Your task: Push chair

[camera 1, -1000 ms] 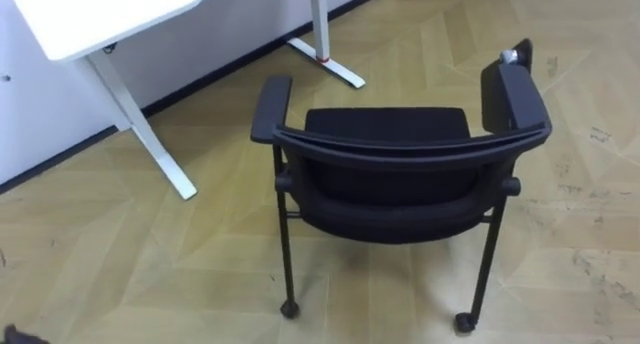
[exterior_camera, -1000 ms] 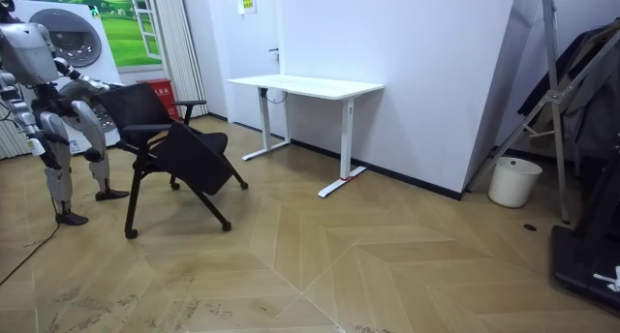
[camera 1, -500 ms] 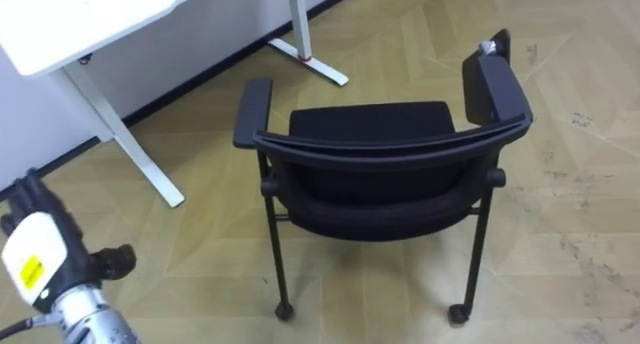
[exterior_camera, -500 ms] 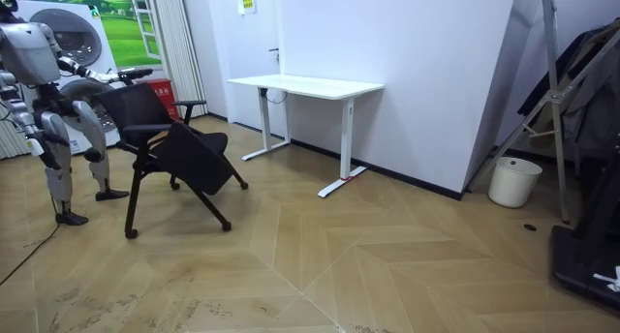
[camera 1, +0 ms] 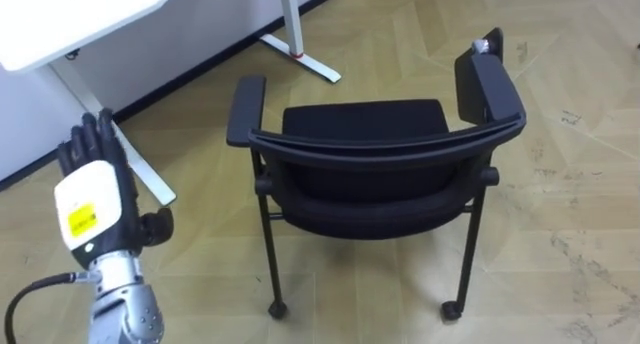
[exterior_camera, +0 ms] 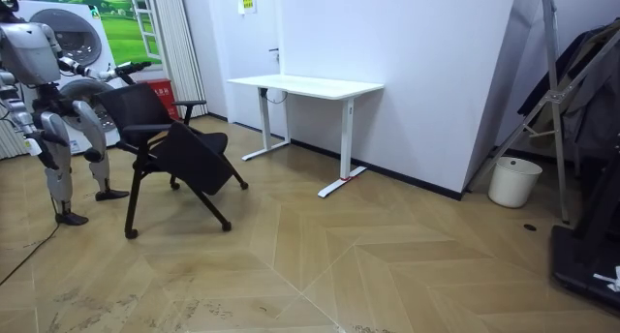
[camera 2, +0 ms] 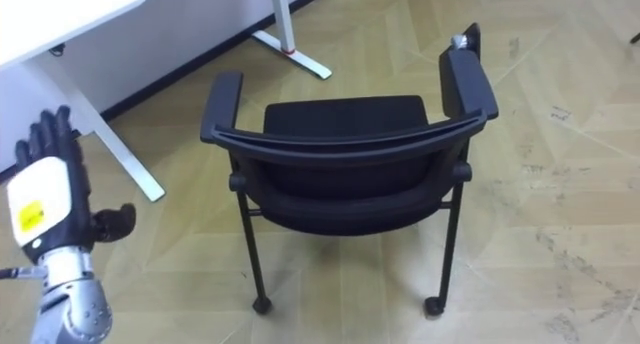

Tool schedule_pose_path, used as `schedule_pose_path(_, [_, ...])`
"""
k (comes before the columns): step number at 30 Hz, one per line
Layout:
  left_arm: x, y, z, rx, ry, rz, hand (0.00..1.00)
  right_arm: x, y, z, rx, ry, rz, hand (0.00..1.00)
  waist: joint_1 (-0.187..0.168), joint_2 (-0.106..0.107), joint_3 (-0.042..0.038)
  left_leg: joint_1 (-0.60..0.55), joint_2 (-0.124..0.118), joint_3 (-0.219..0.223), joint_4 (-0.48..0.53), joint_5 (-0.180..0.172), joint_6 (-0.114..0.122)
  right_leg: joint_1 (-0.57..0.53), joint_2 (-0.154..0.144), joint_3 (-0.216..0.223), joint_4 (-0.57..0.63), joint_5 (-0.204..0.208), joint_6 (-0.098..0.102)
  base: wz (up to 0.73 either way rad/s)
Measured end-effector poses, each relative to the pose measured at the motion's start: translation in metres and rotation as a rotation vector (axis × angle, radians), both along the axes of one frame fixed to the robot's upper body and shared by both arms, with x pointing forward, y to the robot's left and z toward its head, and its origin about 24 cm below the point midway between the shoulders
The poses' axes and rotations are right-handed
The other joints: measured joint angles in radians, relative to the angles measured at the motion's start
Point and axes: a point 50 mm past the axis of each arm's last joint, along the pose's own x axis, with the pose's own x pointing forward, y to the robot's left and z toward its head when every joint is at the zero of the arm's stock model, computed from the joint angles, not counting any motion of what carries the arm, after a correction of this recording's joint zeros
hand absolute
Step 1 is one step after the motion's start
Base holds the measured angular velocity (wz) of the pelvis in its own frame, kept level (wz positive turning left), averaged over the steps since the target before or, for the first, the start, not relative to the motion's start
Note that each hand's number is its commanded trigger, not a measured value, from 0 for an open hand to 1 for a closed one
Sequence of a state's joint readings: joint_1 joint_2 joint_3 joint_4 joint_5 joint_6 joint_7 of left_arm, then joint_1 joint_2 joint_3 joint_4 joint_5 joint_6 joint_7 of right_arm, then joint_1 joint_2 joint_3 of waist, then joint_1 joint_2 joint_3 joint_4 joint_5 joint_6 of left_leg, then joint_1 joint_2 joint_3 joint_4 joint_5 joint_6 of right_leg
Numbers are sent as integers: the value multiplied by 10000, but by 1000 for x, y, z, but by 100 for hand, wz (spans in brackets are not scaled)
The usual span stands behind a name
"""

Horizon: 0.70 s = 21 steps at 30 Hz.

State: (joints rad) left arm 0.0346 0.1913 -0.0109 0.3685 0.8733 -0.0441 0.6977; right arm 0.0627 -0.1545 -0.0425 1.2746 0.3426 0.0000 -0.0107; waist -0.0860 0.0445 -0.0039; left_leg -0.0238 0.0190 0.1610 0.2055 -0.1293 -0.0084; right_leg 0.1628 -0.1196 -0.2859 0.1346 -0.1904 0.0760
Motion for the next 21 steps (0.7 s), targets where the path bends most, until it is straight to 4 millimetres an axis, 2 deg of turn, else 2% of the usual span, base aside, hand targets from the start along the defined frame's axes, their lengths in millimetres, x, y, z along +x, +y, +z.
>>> schedule_pose_path(6, [3, -19, -1, 287, 313, -1000, 0, 4, 2, 0, 60, -65, 362, 0, -125, 9, -4, -2, 1, 47, -1, 2, 2, -18, 5, 246, -1, 0, 0, -2])
schedule_pose_path(9, [4, -20, -1, 392, 472, -1121, 0, 6, 4, 0, 78, -97, 481, 0, -206, -4, 6, -11, 1, 77, -3, 1, 2, -51, 8, 364, -4, 0, 0, -3])
schedule_pose_path(21, [10, -29, 14, 677, -105, -1511, 0, 7, 4, 0, 53, -49, 513, 0, -243, -22, 23, -20, 1, 73, -9, 0, 1, -63, 9, 377, -11, 0, 1, 0])
